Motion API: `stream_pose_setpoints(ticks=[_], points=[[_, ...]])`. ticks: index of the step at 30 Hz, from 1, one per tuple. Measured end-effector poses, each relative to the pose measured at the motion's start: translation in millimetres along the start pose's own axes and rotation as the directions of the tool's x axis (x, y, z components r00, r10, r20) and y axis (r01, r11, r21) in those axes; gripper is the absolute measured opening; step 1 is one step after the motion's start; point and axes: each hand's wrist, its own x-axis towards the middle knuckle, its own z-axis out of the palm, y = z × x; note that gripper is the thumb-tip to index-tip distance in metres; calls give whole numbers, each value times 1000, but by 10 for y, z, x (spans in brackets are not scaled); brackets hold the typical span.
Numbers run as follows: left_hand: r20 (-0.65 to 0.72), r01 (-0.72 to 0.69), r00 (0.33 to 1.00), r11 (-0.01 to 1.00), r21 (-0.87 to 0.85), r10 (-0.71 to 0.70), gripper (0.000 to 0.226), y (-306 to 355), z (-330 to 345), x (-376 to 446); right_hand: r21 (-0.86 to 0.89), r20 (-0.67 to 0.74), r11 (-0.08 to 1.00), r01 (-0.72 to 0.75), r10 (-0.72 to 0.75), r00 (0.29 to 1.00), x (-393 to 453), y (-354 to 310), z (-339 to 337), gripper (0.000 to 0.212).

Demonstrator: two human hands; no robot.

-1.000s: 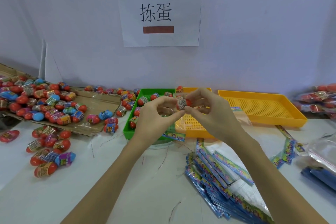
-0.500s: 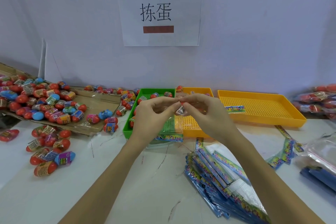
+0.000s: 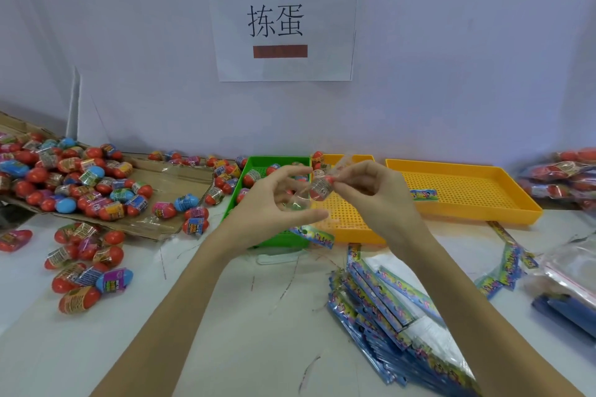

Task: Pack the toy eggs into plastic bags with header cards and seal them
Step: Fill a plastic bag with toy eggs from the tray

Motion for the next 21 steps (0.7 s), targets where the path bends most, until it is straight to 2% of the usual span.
stream_pose_setpoints(ticks=[2, 7, 12, 17, 21], points=[[2, -11, 1000, 1000, -5, 11, 61, -28, 40, 4, -28, 5, 1000, 14, -14, 1000, 12, -19, -31, 8], [31, -77, 996, 995, -62, 79, 51, -37, 43, -1, -80, 143, 997, -1, 13, 990, -16, -35, -34, 14], [27, -94, 995, 995, 29, 93, 52, 1, 115, -30, -142, 22, 990, 7, -4, 1000, -31, -8, 11, 4], [-8, -128, 992, 987, 98, 129, 56, -2, 191, -12, -258, 64, 963, 79, -65, 996, -21, 7, 54, 11], [-23, -135, 989, 968, 213, 143, 60, -20, 217, -17, -345, 71, 925, 156, -140, 988, -42, 53, 140, 7]])
